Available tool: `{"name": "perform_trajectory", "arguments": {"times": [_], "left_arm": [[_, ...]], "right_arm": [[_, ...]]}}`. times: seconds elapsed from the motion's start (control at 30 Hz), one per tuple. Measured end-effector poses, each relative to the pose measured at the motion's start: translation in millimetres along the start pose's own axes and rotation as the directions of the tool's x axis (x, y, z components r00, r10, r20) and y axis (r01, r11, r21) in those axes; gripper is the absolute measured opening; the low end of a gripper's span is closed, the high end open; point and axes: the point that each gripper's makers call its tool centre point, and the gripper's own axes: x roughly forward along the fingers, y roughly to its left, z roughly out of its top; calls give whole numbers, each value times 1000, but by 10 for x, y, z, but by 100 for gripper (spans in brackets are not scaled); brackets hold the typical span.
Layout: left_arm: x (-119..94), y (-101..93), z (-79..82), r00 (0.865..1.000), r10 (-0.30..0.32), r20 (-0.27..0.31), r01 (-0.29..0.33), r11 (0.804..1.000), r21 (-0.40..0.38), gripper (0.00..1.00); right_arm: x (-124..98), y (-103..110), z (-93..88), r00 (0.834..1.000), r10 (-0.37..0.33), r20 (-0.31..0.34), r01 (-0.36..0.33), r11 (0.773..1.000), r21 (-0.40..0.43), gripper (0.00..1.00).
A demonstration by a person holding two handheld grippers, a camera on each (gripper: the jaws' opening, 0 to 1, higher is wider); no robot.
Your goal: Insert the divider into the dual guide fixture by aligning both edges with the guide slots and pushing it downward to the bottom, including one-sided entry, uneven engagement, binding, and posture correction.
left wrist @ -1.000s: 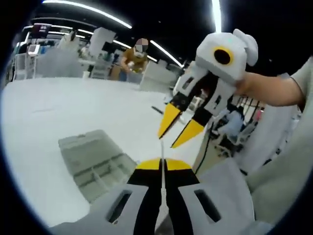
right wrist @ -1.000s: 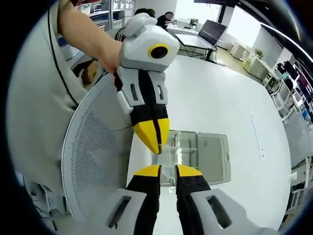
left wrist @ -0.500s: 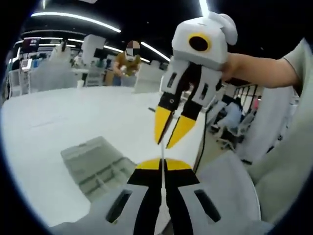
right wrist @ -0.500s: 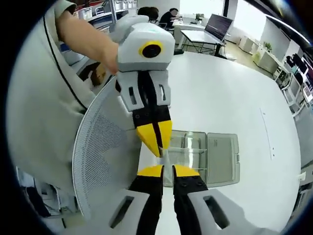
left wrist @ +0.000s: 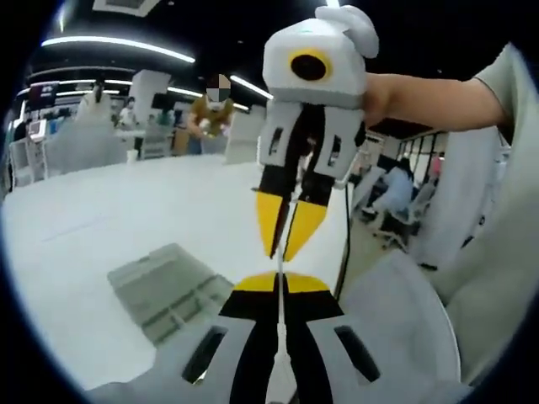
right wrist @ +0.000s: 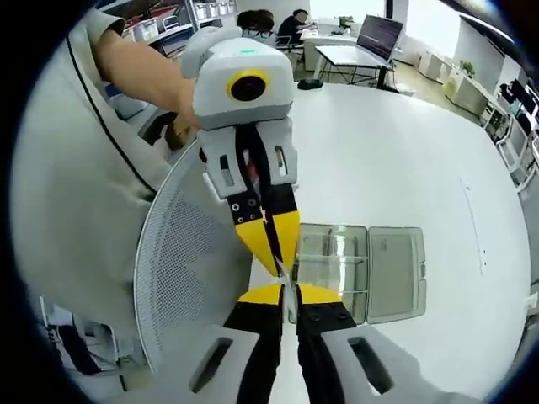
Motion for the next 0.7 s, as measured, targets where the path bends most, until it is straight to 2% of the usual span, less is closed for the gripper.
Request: {"name": "perform_trajectory", "arguments": {"times": [0.13, 0.33, 0.7], "left_arm": [[-1, 3, -23, 1000, -4, 0, 4, 1000, 14, 0], [8, 29, -64, 1000, -7, -4, 7, 1000, 16, 0], [21, 83, -78, 1000, 4, -11, -4, 1000, -2, 3]], "right_arm": [[12, 10, -5, 1000, 16, -4, -16, 1000, 10, 0], [29, 50, 9, 999, 48, 3, -48, 997, 67, 0], [47, 33, 20, 998, 53, -18, -50, 988, 150, 0]]}}
